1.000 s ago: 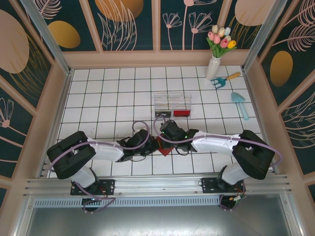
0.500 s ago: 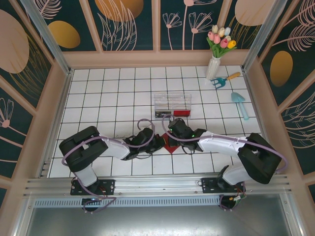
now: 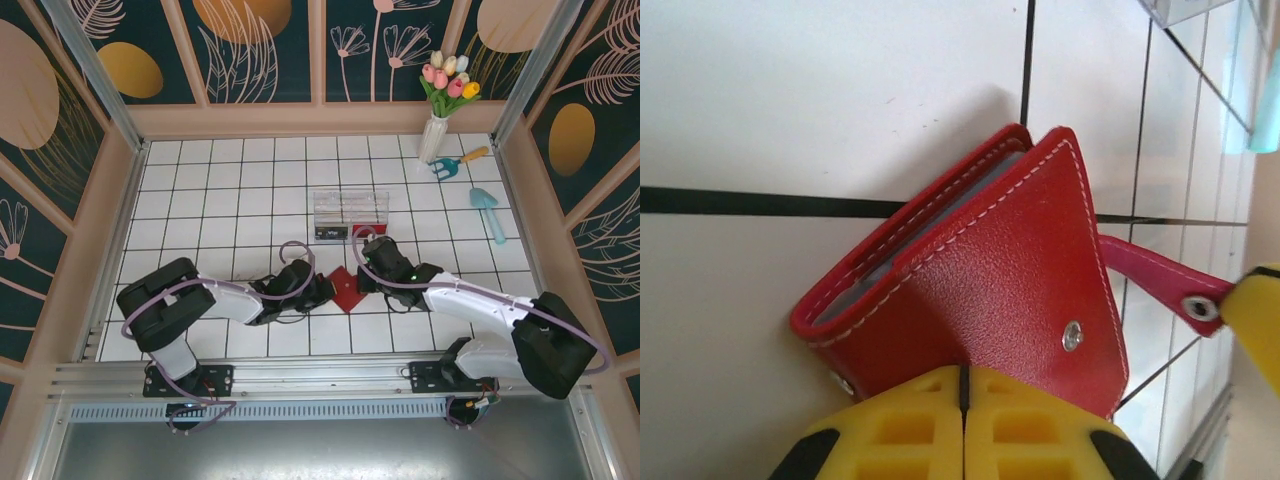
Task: Take the credit cards out of the card holder
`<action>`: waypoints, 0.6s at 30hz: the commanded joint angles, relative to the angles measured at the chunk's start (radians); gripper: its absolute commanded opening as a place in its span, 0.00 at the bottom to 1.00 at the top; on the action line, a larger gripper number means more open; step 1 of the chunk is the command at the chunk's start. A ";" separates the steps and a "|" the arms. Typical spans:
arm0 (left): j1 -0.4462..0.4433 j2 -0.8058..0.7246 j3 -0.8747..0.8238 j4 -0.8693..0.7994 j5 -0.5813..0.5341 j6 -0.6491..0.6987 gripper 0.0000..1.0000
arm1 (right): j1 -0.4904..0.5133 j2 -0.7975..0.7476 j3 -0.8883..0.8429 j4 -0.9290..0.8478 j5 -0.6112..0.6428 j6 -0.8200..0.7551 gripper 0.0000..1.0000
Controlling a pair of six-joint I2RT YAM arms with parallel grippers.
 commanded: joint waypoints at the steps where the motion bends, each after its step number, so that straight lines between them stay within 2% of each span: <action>1: 0.000 -0.116 0.037 -0.289 -0.089 0.114 0.36 | -0.001 -0.044 0.026 0.012 -0.093 0.000 0.00; 2: 0.001 -0.159 0.058 -0.329 -0.120 0.132 0.48 | -0.001 -0.048 0.037 0.010 -0.106 0.005 0.00; 3: 0.000 -0.208 0.074 -0.368 -0.154 0.146 0.54 | -0.001 -0.051 0.052 0.009 -0.117 0.013 0.00; 6: 0.000 -0.341 0.084 -0.439 -0.239 0.171 0.61 | -0.001 -0.052 0.086 0.022 -0.164 0.037 0.00; 12: 0.000 -0.499 0.009 -0.453 -0.299 0.180 0.57 | 0.002 -0.090 0.109 0.083 -0.250 0.108 0.00; 18: 0.000 -0.527 -0.068 -0.398 -0.280 0.162 0.54 | 0.002 -0.131 0.129 0.062 -0.257 0.134 0.00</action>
